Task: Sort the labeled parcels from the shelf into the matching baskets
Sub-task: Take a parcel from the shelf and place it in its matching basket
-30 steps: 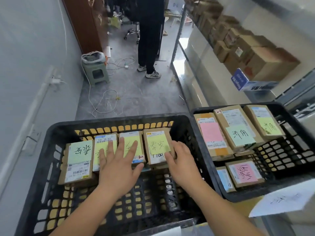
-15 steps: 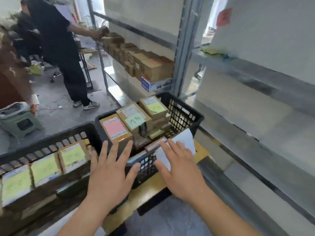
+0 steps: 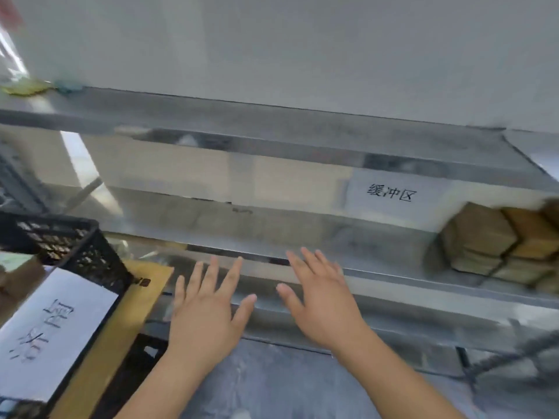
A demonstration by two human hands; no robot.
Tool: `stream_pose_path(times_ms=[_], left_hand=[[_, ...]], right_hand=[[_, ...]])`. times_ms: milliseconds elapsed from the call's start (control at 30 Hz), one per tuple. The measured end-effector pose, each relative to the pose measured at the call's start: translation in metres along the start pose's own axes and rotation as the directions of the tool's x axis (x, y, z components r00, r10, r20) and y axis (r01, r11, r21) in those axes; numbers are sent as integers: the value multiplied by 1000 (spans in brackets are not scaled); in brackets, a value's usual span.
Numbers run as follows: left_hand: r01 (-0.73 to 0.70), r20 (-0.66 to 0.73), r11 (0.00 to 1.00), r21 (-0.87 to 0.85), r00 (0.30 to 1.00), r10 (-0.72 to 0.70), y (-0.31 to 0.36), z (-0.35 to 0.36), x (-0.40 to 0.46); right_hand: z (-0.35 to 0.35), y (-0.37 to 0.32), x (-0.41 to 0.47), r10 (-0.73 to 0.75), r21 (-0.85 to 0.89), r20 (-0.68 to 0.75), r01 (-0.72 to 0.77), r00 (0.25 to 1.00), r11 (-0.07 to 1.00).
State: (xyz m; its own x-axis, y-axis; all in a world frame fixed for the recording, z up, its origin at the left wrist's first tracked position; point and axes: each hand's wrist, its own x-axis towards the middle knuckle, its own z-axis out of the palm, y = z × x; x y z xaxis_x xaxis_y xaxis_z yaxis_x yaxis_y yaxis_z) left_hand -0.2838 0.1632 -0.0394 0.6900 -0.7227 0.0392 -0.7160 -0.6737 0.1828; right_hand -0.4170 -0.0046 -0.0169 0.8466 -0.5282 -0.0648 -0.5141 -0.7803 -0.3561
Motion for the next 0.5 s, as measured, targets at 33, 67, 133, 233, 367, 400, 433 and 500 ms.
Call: stream_pose_path(times_ms=[33, 67, 133, 233, 367, 400, 433, 500], left_hand=[[-41, 16, 999, -2, 999, 41, 16, 5, 13], [-75, 42, 997, -8, 996, 75, 31, 11, 26], [-136, 64, 990, -33, 988, 138, 60, 23, 53], [-227, 104, 973, -50, 967, 231, 103, 41, 93], [-353, 182, 933, -62, 915, 359, 164, 61, 143], [-391, 201, 918, -71, 896, 397, 180, 65, 153], [-430, 211, 899, -82, 874, 437, 196, 69, 163], [-508, 226, 857, -82, 828, 513, 230, 74, 185]], right_hand=[[-3, 15, -1, 36, 13, -13, -36, 999, 999], [-6, 30, -2, 71, 22, -27, -70, 997, 997], [-11, 60, 0, 146, 23, -47, -145, 988, 989], [-20, 106, 9, 255, 52, -66, -252, 965, 966], [-37, 168, 15, 414, 117, -95, -403, 905, 908], [-42, 182, 14, 455, 136, -96, -441, 885, 887], [-46, 197, 14, 492, 157, -104, -474, 864, 866], [-55, 228, 13, 566, 199, -138, -537, 813, 820]])
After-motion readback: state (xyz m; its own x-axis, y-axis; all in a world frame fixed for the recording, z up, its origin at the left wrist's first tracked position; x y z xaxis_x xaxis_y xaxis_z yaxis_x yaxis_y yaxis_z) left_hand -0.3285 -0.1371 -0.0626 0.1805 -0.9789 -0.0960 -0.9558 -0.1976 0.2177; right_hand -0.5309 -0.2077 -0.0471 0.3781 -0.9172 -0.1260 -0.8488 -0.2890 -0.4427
